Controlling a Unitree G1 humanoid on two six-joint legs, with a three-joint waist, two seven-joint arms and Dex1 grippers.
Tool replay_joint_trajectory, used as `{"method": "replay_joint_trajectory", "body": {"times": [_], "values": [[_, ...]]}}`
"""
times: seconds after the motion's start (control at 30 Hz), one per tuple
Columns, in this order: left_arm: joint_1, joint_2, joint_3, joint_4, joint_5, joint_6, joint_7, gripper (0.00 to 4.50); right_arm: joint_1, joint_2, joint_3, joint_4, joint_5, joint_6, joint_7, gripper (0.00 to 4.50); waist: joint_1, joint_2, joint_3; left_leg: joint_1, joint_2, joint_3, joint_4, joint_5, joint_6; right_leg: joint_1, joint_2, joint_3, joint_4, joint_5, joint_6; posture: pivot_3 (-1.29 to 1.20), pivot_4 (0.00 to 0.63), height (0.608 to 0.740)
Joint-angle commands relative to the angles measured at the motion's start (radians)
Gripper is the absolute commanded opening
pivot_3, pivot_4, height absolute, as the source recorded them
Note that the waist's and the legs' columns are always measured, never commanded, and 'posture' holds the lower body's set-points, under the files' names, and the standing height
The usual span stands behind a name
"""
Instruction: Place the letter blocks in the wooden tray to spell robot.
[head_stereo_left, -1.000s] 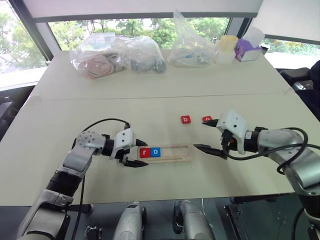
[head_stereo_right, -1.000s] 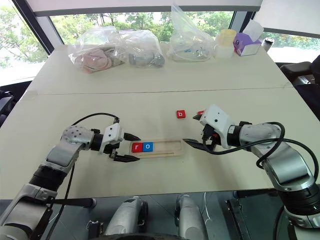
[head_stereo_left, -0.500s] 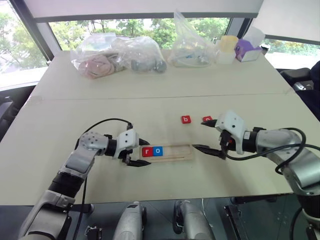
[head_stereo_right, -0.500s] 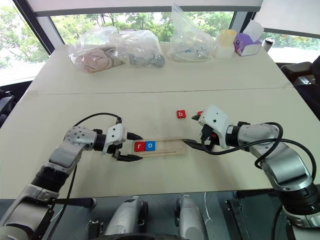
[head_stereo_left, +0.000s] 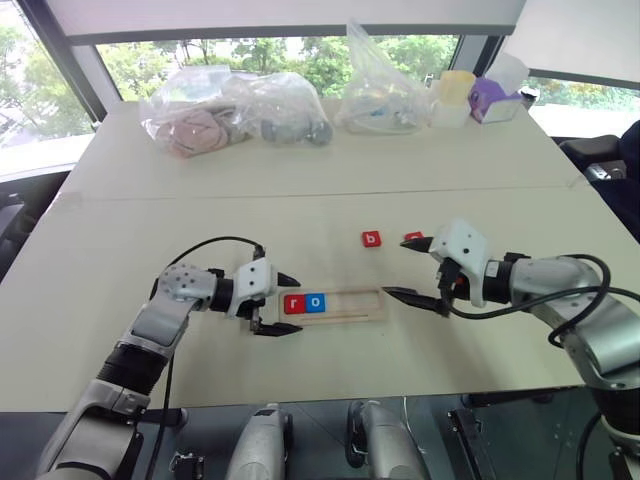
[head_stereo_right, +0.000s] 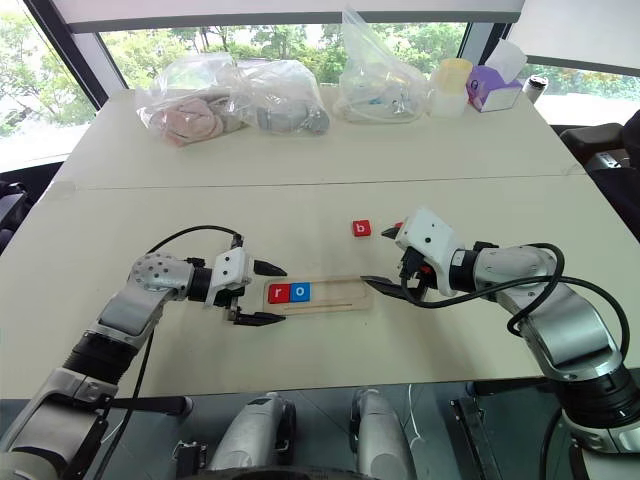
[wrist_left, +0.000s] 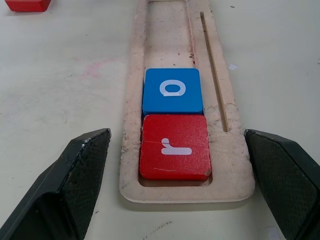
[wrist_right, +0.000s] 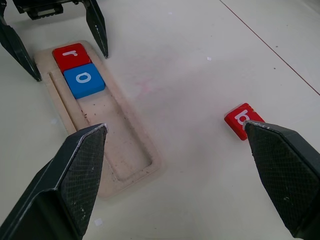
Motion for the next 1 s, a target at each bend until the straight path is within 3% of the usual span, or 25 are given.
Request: {"method": "replay_joint_trajectory", "body": {"times": [0.03,0.23,0.5,0.8,0.9,1.0], "values": [[-0.002,0.017,0.038,-0.044,-0.048,0.024,-0.013,4.47,-0.017,-0.001,-0.008,-0.020,-0.003,-0.007,0.003,4.50,0.000,0.000,0.000,0.000,0.000,0.000,0.000,0.000,0.000,0.000,0.000,0.000,0.000,0.000,0.000,0.00,0.150,0.740],[-0.003,0.028,0.070,-0.090,-0.092,0.052,-0.003,4.47,-0.023,0.002,-0.002,-0.018,-0.006,-0.007,0.009,4.50,0.000,0.000,0.000,0.000,0.000,0.000,0.000,0.000,0.000,0.000,0.000,0.000,0.000,0.000,0.000,0.00,0.150,0.740],[0.007,0.114,0.181,-0.321,-0.216,0.218,0.044,4.47,-0.053,0.059,0.006,0.018,-0.015,-0.010,-0.030,4.50,-0.003,0.000,0.000,0.000,0.001,0.000,0.000,0.000,0.000,0.000,0.001,0.000,0.000,0.000,0.000,0.00,0.150,0.740],[0.142,0.227,0.365,-0.598,-0.368,0.449,0.176,4.47,-0.321,0.308,0.079,0.393,-0.163,0.052,-0.264,4.50,-0.010,0.000,0.001,0.000,0.000,0.000,-0.001,0.000,0.000,-0.001,0.002,0.001,0.001,0.001,-0.002,0.00,0.150,0.740],[0.176,0.230,0.382,-0.632,-0.375,0.464,0.215,4.47,-0.346,0.376,0.082,0.412,-0.168,0.118,-0.317,4.50,0.000,0.000,0.001,0.000,0.000,-0.001,-0.001,0.000,0.000,-0.001,0.002,0.000,0.001,0.004,-0.002,0.00,0.150,0.740],[0.216,0.220,0.390,-0.675,-0.379,0.474,0.260,4.47,-0.368,0.505,0.038,0.417,-0.179,0.260,-0.472,4.50,-0.004,0.000,0.001,-0.001,0.000,-0.001,-0.001,0.000,0.000,-0.001,0.002,0.000,0.001,0.004,-0.001,0.00,0.150,0.740]]}}
